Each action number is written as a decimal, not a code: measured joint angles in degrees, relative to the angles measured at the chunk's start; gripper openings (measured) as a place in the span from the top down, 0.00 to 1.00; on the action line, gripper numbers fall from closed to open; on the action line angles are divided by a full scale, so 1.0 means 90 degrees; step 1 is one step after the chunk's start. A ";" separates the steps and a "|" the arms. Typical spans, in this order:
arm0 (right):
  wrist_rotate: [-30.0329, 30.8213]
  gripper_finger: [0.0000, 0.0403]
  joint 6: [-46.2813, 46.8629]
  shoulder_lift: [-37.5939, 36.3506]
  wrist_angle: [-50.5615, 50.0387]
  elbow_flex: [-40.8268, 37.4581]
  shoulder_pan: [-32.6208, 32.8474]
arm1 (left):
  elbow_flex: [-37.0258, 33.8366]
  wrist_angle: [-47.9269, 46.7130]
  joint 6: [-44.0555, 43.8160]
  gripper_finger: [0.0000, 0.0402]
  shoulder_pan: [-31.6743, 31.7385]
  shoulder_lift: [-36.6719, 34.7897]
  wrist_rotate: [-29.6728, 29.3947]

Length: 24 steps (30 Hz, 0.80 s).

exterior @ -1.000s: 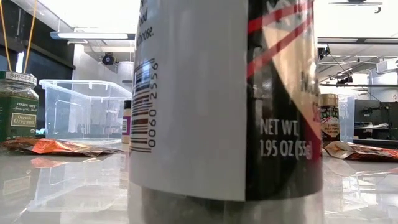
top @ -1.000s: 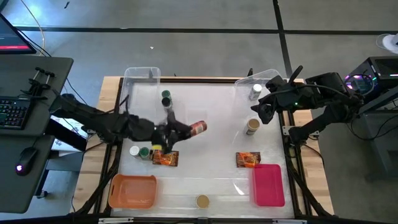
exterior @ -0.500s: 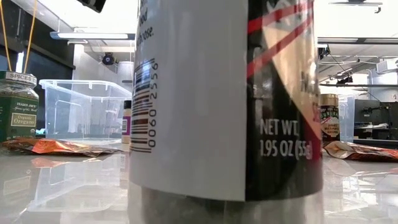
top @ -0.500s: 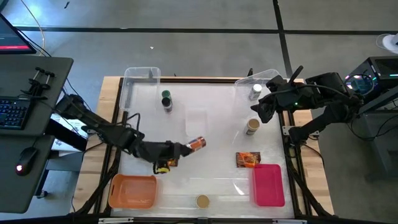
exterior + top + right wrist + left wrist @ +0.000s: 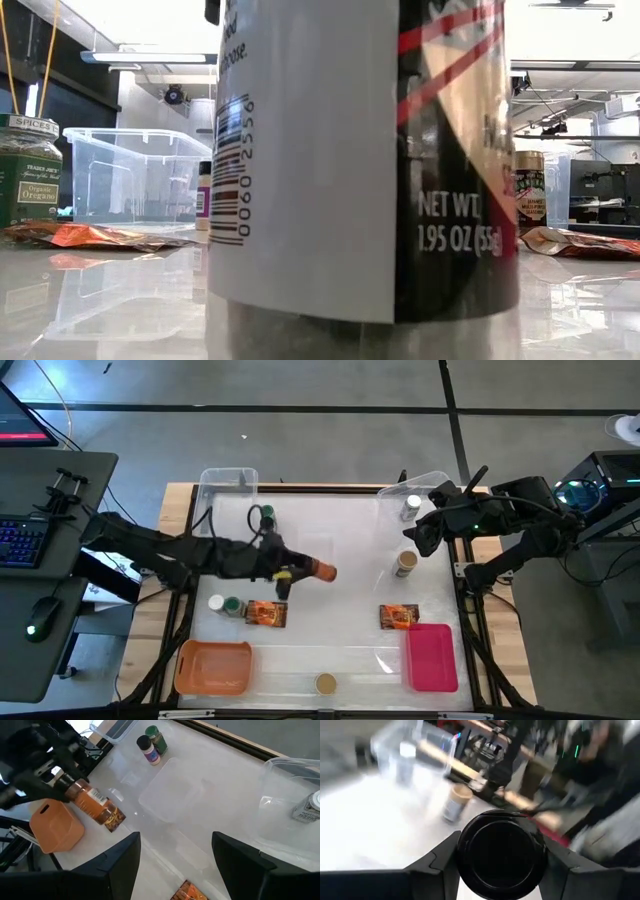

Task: Sort spices by type
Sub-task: Put the bottom black seasoning bottle into the left large transparent bin

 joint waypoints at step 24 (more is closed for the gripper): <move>0.0116 0.40 0.0101 0.0002 -0.0002 0.0000 0.0000 | 0.2045 -0.5080 -0.1441 0.58 0.1552 0.1499 0.2061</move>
